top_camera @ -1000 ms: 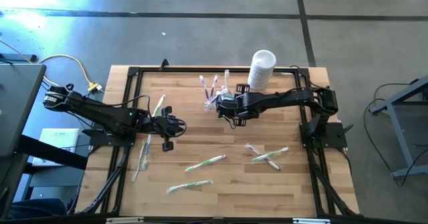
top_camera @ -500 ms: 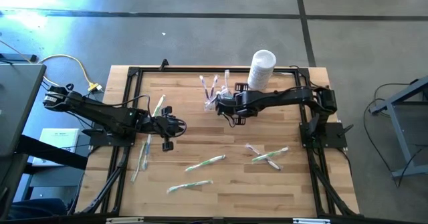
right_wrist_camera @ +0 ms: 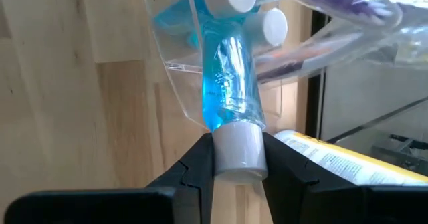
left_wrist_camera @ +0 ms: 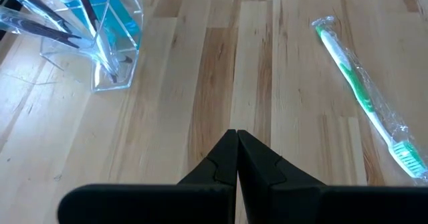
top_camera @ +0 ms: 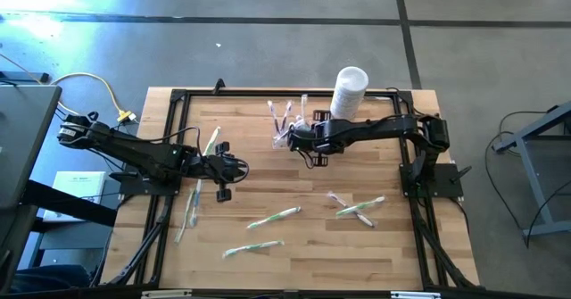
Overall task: Pick & Place toothbrushing station
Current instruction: Put the blue mouthwash into the transparent organizer
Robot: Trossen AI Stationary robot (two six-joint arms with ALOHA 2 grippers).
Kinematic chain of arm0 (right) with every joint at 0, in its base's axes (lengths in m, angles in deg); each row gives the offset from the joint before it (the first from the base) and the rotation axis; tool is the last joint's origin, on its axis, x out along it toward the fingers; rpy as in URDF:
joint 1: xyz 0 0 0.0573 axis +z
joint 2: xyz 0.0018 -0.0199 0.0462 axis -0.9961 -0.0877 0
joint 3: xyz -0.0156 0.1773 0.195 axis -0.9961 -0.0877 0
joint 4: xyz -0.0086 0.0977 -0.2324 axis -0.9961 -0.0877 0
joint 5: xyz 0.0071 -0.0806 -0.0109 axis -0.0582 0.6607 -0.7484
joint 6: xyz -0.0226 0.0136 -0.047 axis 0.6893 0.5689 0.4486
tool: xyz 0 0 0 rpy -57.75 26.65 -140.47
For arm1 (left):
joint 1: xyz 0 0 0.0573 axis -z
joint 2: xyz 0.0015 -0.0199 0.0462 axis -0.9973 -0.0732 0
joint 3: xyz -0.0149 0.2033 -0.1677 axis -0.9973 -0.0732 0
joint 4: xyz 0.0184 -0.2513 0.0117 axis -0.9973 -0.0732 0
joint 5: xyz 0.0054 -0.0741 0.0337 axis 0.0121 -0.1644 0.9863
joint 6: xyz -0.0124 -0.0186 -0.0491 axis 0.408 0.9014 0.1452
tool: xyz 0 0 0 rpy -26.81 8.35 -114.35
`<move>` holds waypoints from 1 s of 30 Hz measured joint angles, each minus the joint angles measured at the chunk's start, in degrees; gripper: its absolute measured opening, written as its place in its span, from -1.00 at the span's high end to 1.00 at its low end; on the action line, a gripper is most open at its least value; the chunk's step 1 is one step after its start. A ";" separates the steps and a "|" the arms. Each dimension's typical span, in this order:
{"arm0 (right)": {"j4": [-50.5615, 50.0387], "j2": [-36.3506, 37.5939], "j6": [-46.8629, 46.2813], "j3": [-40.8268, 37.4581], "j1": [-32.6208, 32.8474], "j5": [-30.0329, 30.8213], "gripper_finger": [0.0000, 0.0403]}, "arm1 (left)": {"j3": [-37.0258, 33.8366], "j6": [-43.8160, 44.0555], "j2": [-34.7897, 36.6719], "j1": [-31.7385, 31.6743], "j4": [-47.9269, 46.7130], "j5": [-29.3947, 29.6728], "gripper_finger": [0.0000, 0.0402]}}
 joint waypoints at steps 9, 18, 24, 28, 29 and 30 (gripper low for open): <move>0.22 -1.25 -0.02 0.02 -1.23 -3.00 0.57 | -0.04 0.00 0.02 -0.02 -0.02 -0.02 1.00; 1.33 -1.62 -0.26 0.00 -1.03 -0.53 0.27 | -0.04 0.00 0.02 -0.02 -0.28 -0.07 1.00; 1.90 -1.62 -0.05 0.00 -0.97 -0.26 0.07 | -0.04 0.00 0.01 -0.02 -0.46 -0.20 1.00; 2.95 -1.62 0.04 0.00 -0.95 0.39 0.03 | -0.04 0.00 0.02 -0.02 -0.63 -0.20 1.00; 3.65 -1.62 0.07 0.00 -0.95 1.33 0.02 | -0.04 0.00 0.00 -0.02 -0.69 -0.20 1.00; 4.34 -1.64 0.08 0.00 -0.95 2.26 0.02 | -0.04 0.00 0.00 -0.02 -0.69 -0.20 1.00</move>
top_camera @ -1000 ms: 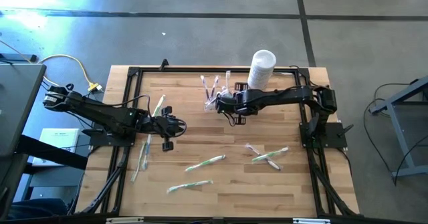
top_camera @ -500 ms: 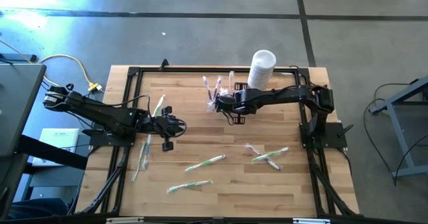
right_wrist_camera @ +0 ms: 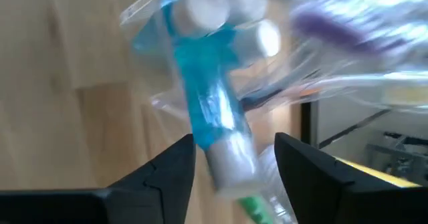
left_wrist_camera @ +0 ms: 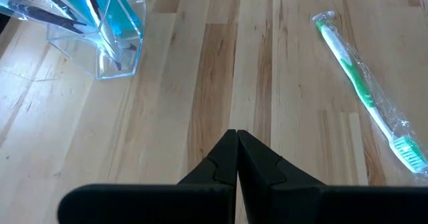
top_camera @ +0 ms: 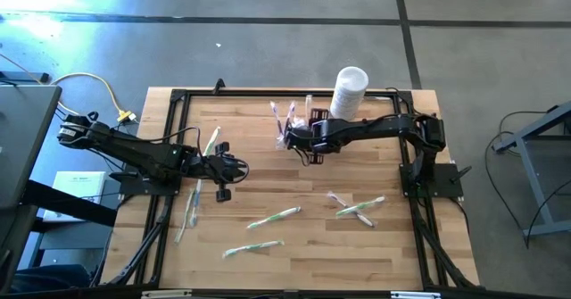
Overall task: Pick & Place toothbrushing station
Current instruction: Put the blue mouthwash into the transparent organizer, then put the purple toothbrush into the transparent organizer
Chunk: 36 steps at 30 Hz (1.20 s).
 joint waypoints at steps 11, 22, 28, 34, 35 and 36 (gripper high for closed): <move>5.59 0.00 4.51 0.00 1.40 3.92 0.08 | -0.01 0.00 -0.01 0.00 -0.12 0.04 1.00; 0.97 0.15 5.06 0.00 6.77 19.88 0.10 | -4.02 1.73 -0.05 -0.11 1.41 0.28 1.00; -3.64 0.15 1.26 0.00 11.11 21.67 0.10 | -4.02 1.88 -0.03 -0.12 1.56 0.28 1.00; -10.66 0.68 -9.67 0.00 16.27 25.80 0.10 | -4.02 2.05 -0.03 -0.12 1.55 0.24 1.00; -12.53 1.32 -13.12 -0.04 17.21 24.30 0.10 | -4.02 2.31 -0.03 -0.13 1.55 0.24 1.00; -14.05 1.97 -16.96 -0.03 18.00 22.38 0.10 | -4.02 2.36 -0.03 -0.11 1.54 0.24 1.00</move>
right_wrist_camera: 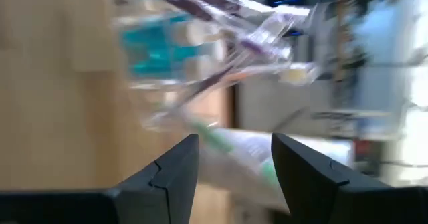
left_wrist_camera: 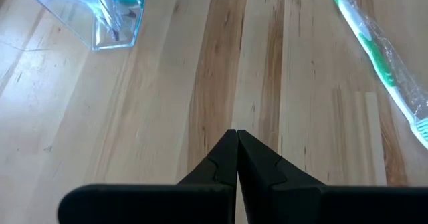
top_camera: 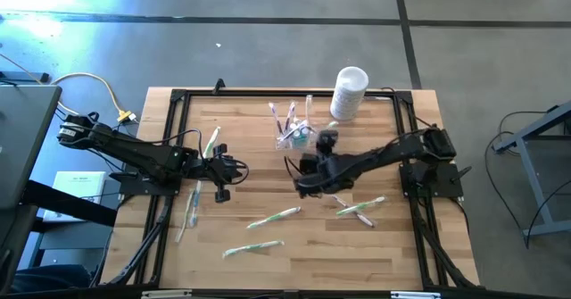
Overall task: Pick & Place toothbrushing station
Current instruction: Put the purple toothbrush into the transparent organizer
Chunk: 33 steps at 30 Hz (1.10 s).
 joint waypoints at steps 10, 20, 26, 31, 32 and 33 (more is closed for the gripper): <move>-8.41 8.64 -29.52 -0.35 4.92 -42.86 0.10 | -0.02 -0.02 0.04 0.00 0.07 -0.04 1.00; -0.69 8.15 -30.10 -3.30 11.33 -46.58 0.10 | -0.04 -2.02 0.04 -0.02 0.02 -0.26 1.00; -1.48 8.16 -34.31 -9.12 11.86 -52.34 0.10 | -0.04 -4.59 0.04 -0.02 0.03 -0.24 1.00; 0.56 8.20 -34.77 -14.26 11.84 -55.62 0.10 | -0.04 -7.66 0.04 -0.02 0.77 -0.23 1.00; 2.02 8.20 -34.71 -15.32 11.60 -55.66 0.10 | -0.04 -8.42 0.04 -0.02 1.29 -0.22 1.00; 3.54 8.18 -34.64 -16.20 11.38 -55.51 0.10 | -0.04 -9.09 0.04 0.00 2.02 -0.22 1.00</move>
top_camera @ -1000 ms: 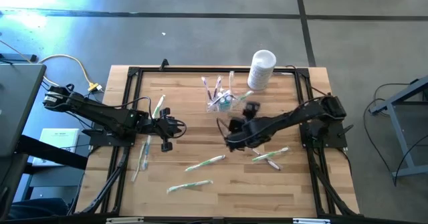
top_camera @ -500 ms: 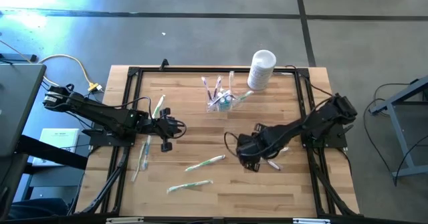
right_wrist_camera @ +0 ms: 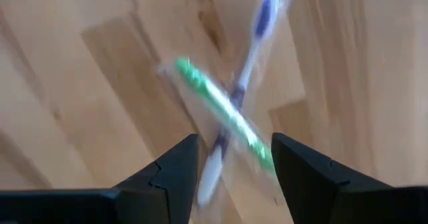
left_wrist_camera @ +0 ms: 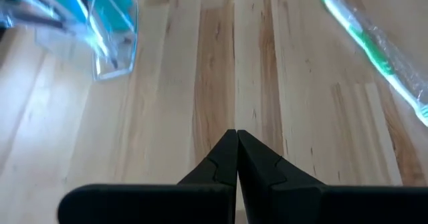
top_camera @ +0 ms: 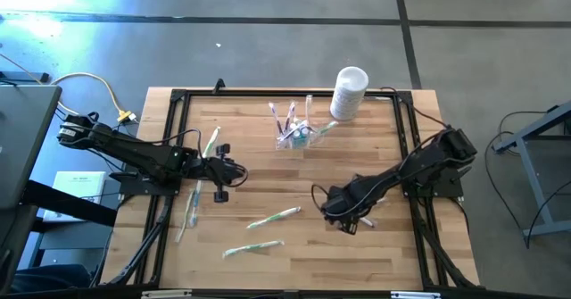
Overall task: Pick & Place toothbrushing station
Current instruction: Put the purple toothbrush into the transparent organizer
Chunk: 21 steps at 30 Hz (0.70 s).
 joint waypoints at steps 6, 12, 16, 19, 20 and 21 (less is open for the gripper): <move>9.00 -0.01 0.03 -3.91 -2.55 0.88 0.10 | 0.00 -4.09 0.00 -0.02 2.28 0.02 1.00; 14.06 -0.01 0.32 -7.36 -5.76 1.03 0.10 | 0.00 -5.58 0.00 -0.02 2.87 0.00 1.00; 18.31 -0.01 0.50 -9.65 -7.42 0.94 0.10 | 0.00 -5.57 0.00 -0.02 2.77 0.00 1.00; 22.65 -0.01 0.61 -11.53 -8.18 -0.79 0.10 | 0.00 -5.57 0.00 -0.02 2.74 -0.02 1.00; 23.73 -0.01 1.14 -12.08 -8.28 -1.36 0.10 | 0.00 -5.57 0.00 -0.02 2.75 -0.01 1.00; 24.76 -0.01 2.11 -12.56 -8.28 -1.68 0.10 | 0.00 -5.57 -0.02 -0.02 2.74 -0.02 1.00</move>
